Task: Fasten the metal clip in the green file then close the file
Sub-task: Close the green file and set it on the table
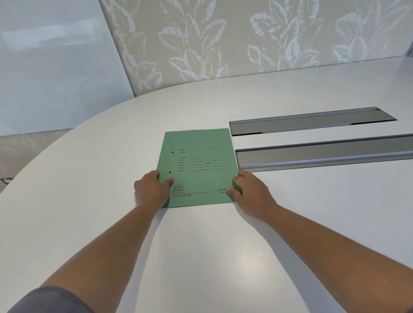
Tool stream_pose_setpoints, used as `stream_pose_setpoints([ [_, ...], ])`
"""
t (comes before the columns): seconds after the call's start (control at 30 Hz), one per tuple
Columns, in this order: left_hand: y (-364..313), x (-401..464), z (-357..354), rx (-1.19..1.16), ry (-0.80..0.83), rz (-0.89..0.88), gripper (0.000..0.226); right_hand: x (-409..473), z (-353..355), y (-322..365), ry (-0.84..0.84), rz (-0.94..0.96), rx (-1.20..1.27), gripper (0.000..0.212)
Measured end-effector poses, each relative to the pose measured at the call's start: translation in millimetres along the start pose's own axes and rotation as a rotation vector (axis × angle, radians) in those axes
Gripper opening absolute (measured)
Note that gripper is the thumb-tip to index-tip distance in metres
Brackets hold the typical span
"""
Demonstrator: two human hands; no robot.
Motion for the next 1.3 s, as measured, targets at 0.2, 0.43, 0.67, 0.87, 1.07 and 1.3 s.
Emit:
stream_pose_setpoints([
  [0.2, 1, 1, -6, -0.005, 0.022, -0.022, 0.032, 2, -1, -2, -0.089, -0.013, -0.014, 0.028],
  [0.43, 5, 8, -6, 0.001, 0.053, -0.060, 0.030, 5, -4, -2, -0.082, -0.014, -0.069, 0.030],
  [0.67, 3, 12, -5, 0.031, 0.112, -0.074, 0.036, 9, -10, -5, -0.054, -0.040, -0.151, 0.035],
  [0.87, 4, 8, -7, 0.036, 0.097, -0.069, 0.029, 14, -14, -8, -0.045, -0.062, -0.190, 0.041],
  [1.07, 5, 7, -6, 0.035, 0.096, -0.072, 0.026, 17, -15, -7, -0.013, -0.096, -0.235, 0.050],
  [1.3, 6, 7, -9, 0.039, 0.076, -0.066, 0.033, 17, -16, -7, -0.009, -0.094, -0.242, 0.051],
])
Point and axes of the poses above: each hand's wrist, its own x-axis towards the middle knuckle, its own z-axis out of the back of the hand, y = z × x, the point moved 1 cm from there along x, towards the middle knuckle, and after that the axes turned 7 degrees about -z, right-handed, at the moved point
